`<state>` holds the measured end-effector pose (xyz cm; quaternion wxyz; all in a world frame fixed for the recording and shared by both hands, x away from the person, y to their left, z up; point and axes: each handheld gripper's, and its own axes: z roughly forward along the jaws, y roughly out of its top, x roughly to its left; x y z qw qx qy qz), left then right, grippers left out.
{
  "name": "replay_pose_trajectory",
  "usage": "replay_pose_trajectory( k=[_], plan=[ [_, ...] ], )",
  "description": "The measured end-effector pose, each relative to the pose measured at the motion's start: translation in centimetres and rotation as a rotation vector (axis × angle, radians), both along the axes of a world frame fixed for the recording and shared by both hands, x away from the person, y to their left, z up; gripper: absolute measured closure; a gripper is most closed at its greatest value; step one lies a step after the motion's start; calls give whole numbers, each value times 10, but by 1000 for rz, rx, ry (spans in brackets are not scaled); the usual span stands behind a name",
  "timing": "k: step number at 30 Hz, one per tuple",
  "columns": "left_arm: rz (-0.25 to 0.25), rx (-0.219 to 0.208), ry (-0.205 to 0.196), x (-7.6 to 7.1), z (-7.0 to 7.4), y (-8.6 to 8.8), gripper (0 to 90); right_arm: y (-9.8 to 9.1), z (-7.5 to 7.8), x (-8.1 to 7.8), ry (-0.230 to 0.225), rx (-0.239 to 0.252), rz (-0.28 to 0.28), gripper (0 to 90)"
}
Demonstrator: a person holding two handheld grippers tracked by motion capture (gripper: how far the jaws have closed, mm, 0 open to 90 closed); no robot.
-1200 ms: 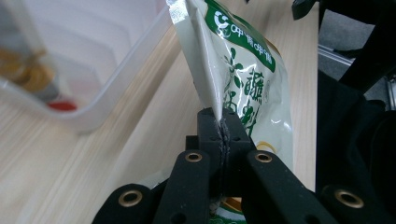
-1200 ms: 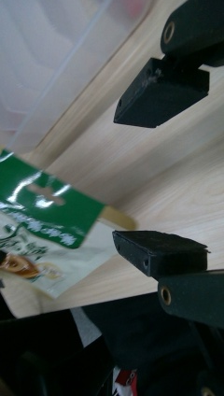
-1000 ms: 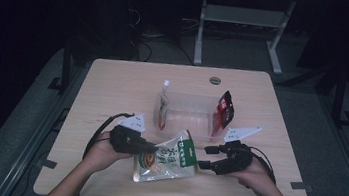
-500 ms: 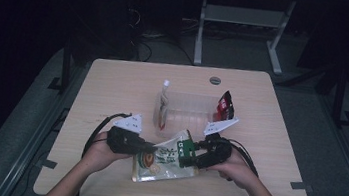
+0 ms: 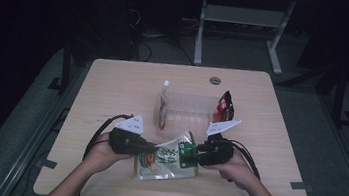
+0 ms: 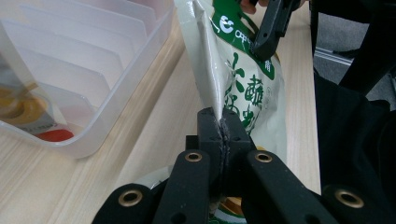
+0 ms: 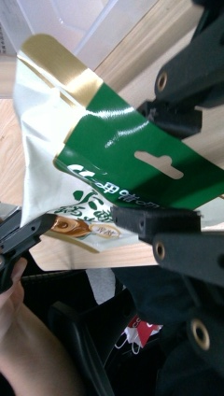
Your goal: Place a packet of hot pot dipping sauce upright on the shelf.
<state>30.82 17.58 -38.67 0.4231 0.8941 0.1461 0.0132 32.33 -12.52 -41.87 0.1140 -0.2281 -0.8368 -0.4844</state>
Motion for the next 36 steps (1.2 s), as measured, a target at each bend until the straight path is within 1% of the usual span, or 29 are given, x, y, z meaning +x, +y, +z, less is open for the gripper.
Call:
replay_pose_trajectory(
  k=[4, 6, 7, 8, 10, 14, 16, 18, 19, 20, 22, 23, 25, 27, 29, 30, 31, 32, 34, 35, 36],
  plan=[
    [0, 3, -3, 0, -1, 0, 891, -1, 0, 0, 3, 5, 19, 716],
    [-1, 5, -2, 1, -1, 0, 891, -1, 1, 0, 2, 8, 24, 774],
    [-1, 5, 0, 1, -2, 0, 891, 0, 0, 0, -9, 13, 26, 819],
    [-1, 5, -2, 0, -2, -1, 891, -1, 1, 0, -17, 12, 33, 846],
    [-1, 8, -2, 0, -3, -2, 890, -1, 1, -1, -24, 12, 41, 877],
    [-4, 8, -5, 1, -4, -3, 890, -1, 1, -2, -45, 7, 47, 897],
    [-4, 3, -1, 2, -5, -3, 888, -2, 2, -2, -50, 5, 55, 900],
    [-1, 7, -1, 2, -6, -3, 883, -2, 2, -1, -45, 9, 59, 900],
    [4, 14, 1, 2, -7, -4, 879, -2, 2, -1, -45, 10, 60, 900],
    [-2, 33, -7, 3, -7, -3, 869, -2, 2, -2, -46, 9, 62, 900],
    [15, 35, -2, 4, -10, -4, 831, -2, 2, -2, -57, 3, 71, 900],
    [12, 39, 1, 5, -10, -4, 826, -1, 2, -3, -63, -3, 69, 900],
    [30, 21, 12, 4, -9, -3, 785, -1, 2, -3, -59, -1, 75, 900],
    [37, 7, 0, 4, -6, 0, 753, -2, 3, -4, -63, 7, 74, 900],
    [68, -30, -2, 3, -2, 5, 726, -2, 5, -5, -71, 6, 77, 900],
    [81, -43, -5, 4, 1, 8, 701, -2, 5, -5, -72, 4, 78, 900],
    [88, -54, -3, 5, 2, 11, 700, -3, 5, -6, -69, 4, 77, 900],
    [92, -57, 2, 4, 3, 14, 735, -3, 5, -6, -70, 6, 77, 900],
    [86, -61, 13, 4, 5, 16, 850, -5, 6, -6, -73, 8, 78, 900],
    [82, -60, 16, 4, 5, 17, 884, -5, 7, -7, -72, 12, 78, 900],
    [76, -58, 18, 3, 6, 16, 896, -6, 8, -7, -72, 14, 78, 900]
  ],
)
